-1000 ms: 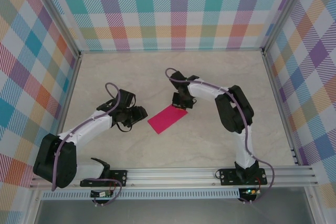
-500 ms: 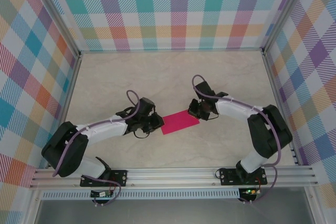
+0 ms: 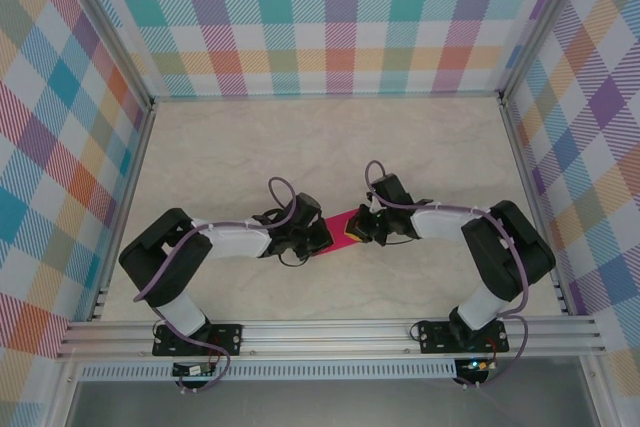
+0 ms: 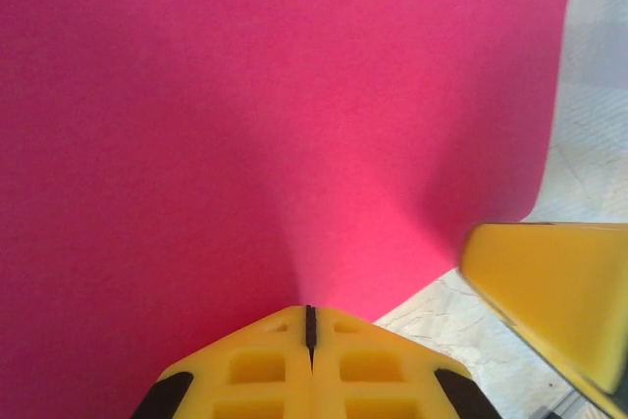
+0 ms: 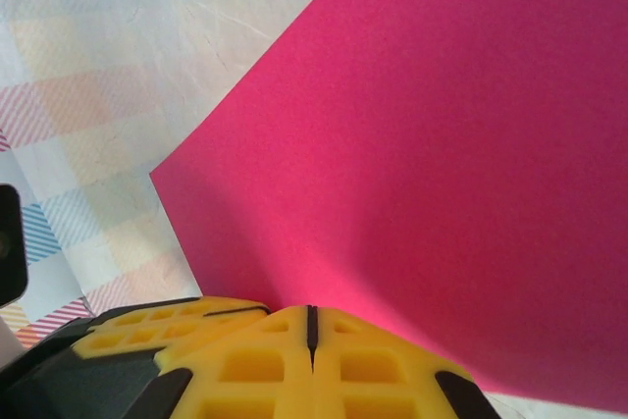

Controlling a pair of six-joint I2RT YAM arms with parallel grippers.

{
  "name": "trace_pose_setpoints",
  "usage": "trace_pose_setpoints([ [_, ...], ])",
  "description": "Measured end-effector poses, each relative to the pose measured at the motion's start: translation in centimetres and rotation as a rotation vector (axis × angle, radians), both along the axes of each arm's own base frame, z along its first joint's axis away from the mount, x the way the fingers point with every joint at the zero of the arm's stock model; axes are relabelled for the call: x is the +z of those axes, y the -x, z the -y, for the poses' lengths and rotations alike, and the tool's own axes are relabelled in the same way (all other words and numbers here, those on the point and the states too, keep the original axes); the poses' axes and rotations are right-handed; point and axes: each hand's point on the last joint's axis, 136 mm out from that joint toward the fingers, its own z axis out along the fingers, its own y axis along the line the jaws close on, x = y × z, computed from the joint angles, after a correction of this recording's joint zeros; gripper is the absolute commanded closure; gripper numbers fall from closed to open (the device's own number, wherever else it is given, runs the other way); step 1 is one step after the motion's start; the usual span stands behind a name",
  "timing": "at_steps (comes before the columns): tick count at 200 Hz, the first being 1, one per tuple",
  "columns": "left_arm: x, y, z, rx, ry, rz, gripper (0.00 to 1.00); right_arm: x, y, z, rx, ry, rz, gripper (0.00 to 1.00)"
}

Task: Fold a paper plane with a square sheet of paper (pick it up from the middle)
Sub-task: First fold in half a square sheet of paper at the center of the table.

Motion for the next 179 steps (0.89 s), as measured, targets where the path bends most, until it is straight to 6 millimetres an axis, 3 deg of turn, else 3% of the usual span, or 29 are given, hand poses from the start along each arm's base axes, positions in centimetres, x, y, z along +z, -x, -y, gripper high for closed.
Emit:
trace_pose_setpoints([
  [106, 0.6, 0.0, 1.5, -0.037, 0.062, 0.009, 1.00, -1.9, 1.6, -0.7, 0.046, 0.008, -0.038, 1.00],
  [179, -1.0, 0.5, 1.0, -0.028, 0.034, -0.028, 1.00, -2.0, 1.5, -0.7, 0.055, 0.003, -0.017, 1.00],
])
